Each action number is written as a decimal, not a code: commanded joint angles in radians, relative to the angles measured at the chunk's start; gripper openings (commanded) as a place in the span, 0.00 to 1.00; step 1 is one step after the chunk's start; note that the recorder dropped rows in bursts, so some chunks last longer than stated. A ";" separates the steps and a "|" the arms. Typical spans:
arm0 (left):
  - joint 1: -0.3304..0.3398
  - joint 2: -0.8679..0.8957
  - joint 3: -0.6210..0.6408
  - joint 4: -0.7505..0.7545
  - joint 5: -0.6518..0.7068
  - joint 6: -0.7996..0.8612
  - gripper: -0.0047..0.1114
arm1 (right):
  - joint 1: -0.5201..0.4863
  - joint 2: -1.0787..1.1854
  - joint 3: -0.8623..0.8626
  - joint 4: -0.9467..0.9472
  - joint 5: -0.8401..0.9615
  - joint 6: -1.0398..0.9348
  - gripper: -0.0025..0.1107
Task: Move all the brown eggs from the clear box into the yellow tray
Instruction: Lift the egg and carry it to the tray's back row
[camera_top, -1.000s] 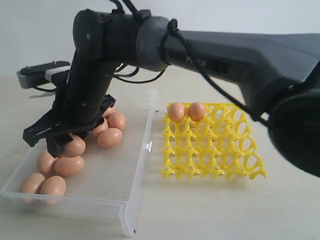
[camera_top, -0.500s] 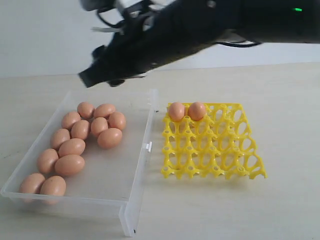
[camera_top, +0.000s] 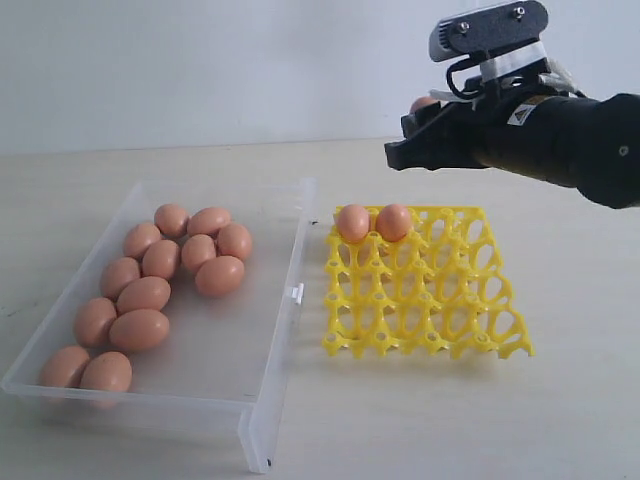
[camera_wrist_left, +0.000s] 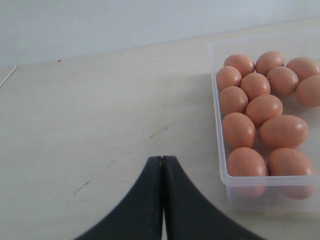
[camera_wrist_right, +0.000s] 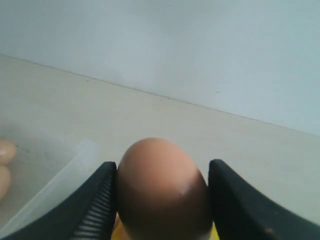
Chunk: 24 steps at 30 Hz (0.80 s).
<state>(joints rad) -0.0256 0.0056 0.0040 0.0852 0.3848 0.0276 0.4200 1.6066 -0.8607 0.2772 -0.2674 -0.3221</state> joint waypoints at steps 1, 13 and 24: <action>-0.005 -0.006 -0.004 -0.005 -0.006 -0.003 0.04 | -0.054 0.075 0.005 -0.079 -0.099 0.116 0.02; -0.005 -0.006 -0.004 -0.005 -0.006 -0.003 0.04 | -0.085 0.249 0.005 -0.209 -0.260 0.308 0.02; -0.005 -0.006 -0.004 -0.005 -0.006 -0.003 0.04 | -0.089 0.352 0.005 -0.209 -0.336 0.297 0.02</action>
<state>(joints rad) -0.0256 0.0056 0.0040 0.0852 0.3848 0.0276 0.3406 1.9431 -0.8598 0.0785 -0.5536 -0.0261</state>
